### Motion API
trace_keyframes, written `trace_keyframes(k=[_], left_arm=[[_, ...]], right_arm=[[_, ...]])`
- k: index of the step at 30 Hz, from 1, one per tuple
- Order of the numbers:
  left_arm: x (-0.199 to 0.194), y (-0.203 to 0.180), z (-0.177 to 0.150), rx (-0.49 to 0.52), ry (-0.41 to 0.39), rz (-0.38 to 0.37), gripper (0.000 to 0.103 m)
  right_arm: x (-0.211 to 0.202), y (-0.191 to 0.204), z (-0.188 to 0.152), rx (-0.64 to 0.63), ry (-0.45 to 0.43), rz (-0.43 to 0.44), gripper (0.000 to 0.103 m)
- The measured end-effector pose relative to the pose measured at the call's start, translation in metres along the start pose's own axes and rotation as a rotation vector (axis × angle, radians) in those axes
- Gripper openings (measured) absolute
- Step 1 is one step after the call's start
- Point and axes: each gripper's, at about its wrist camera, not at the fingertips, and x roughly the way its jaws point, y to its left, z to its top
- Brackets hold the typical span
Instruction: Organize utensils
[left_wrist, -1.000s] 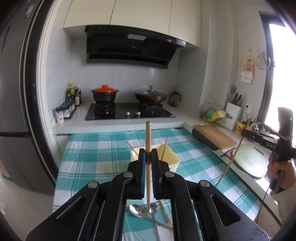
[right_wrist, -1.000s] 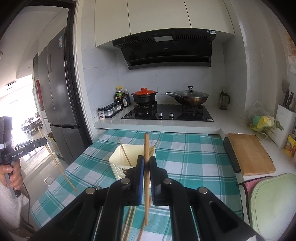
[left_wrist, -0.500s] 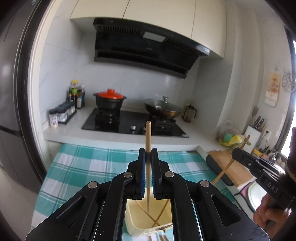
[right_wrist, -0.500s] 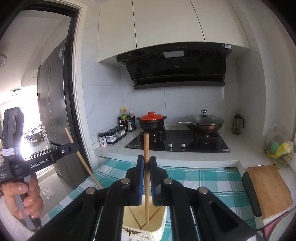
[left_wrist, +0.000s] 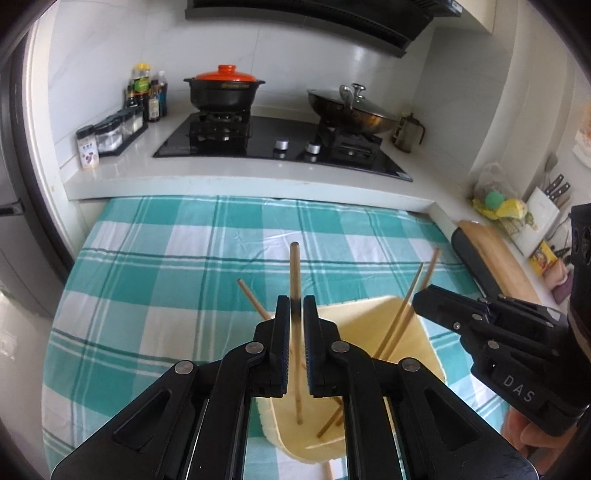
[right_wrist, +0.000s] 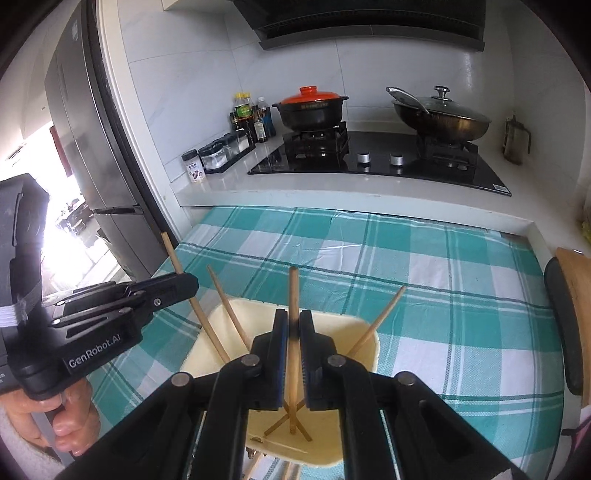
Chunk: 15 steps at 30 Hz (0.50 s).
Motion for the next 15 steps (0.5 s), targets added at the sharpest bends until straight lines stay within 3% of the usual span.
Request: trace_keyframes(k=[1, 2, 4, 5, 7, 9, 11, 15], left_arm=[[-0.001, 0.002, 0.0, -0.01, 0.004, -0.001, 0.026], [-0.006, 0.005, -0.002, -0.021, -0.001, -0.005, 0.042], [-0.023, 0.012, -0.009, -0.025, -0.024, -0.014, 0.063], [-0.033, 0.014, -0.015, -0.008, -0.031, -0.015, 0.07], [-0.054, 0.021, -0.035, 0.047, -0.033, 0.0, 0.076], [-0.075, 0.031, -0.066, 0.095, -0.029, 0.033, 0.083], [-0.091, 0.047, -0.103, 0.114, -0.017, 0.07, 0.091], [-0.1, 0.077, -0.184, 0.073, 0.062, 0.178, 0.091]], right_arm=[[-0.002, -0.002, 0.001, 0.009, -0.013, -0.006, 0.013], [-0.007, -0.004, 0.002, 0.024, -0.032, -0.012, 0.025], [-0.028, -0.007, -0.003, 0.051, -0.092, -0.013, 0.042], [-0.04, -0.007, -0.006, 0.047, -0.113, -0.017, 0.045], [-0.063, -0.007, -0.024, 0.002, -0.112, -0.044, 0.046], [-0.081, -0.008, -0.054, -0.057, -0.09, -0.1, 0.057], [-0.095, -0.013, -0.096, -0.112, -0.043, -0.173, 0.059], [-0.108, -0.03, -0.193, -0.183, 0.087, -0.317, 0.059]])
